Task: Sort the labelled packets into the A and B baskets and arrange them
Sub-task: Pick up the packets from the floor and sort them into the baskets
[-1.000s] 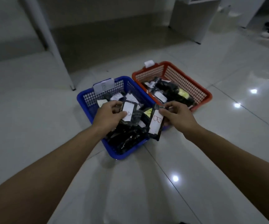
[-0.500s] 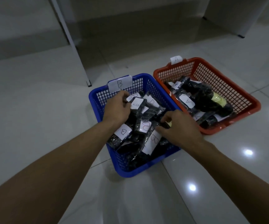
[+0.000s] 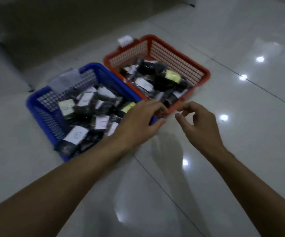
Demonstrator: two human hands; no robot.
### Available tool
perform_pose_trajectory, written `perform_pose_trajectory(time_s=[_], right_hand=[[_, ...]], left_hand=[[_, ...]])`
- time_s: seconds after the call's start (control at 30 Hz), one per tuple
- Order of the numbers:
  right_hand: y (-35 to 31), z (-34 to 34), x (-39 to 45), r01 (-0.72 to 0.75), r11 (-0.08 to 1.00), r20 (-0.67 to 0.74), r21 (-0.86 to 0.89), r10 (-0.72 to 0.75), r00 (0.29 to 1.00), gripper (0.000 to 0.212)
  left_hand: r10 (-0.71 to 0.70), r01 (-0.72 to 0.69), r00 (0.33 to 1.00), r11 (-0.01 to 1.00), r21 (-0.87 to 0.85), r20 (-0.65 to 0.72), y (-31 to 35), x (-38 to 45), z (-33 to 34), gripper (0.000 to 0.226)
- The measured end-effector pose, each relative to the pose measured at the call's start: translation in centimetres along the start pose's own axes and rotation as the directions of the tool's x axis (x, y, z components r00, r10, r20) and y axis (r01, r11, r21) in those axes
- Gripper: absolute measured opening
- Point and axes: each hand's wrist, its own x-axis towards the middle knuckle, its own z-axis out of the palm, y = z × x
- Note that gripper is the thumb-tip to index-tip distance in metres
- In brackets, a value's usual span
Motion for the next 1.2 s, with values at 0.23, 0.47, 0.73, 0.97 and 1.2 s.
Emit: perform_pose_trajectory(time_s=[0.23, 0.47, 0.73, 0.97, 1.2], right_hand=[[10.7, -11.9, -15.1, -0.45, 0.889, -0.23, -0.082, 0.422, 0.877, 0.012], [13.0, -18.1, -32.2, -0.725, 0.686, -0.408, -0.061, 0.646, 0.645, 0.015], [11.1, -18.4, -45.4, -0.903, 0.429, -0.469, -0.029, 0.792, 0.391, 0.037], [10.5, -16.7, -45.6, -0.92, 0.332, -0.322, -0.207, 0.865, 0.384, 0.069], [11.2, -17.0, -41.8, -0.903, 0.429, -0.272, -0.009, 0.868, 0.416, 0.048]], left_hand=[[0.12, -0.008, 0.78, 0.983, -0.182, 0.614, 14.6, -3.0, 13.3, 0.051], [0.196, -0.416, 0.405, 0.909, -0.011, 0.893, 24.5, -12.1, 21.4, 0.097], [0.27, -0.582, 0.301, 0.812, -0.047, 0.915, 27.1, -15.3, 25.0, 0.066], [0.247, -0.158, 0.268, 0.965, -0.21, 0.931, 28.6, -13.8, 26.2, 0.039], [0.155, 0.382, 0.333, 0.88, -0.284, 0.93, 27.3, -10.4, 25.1, 0.008]])
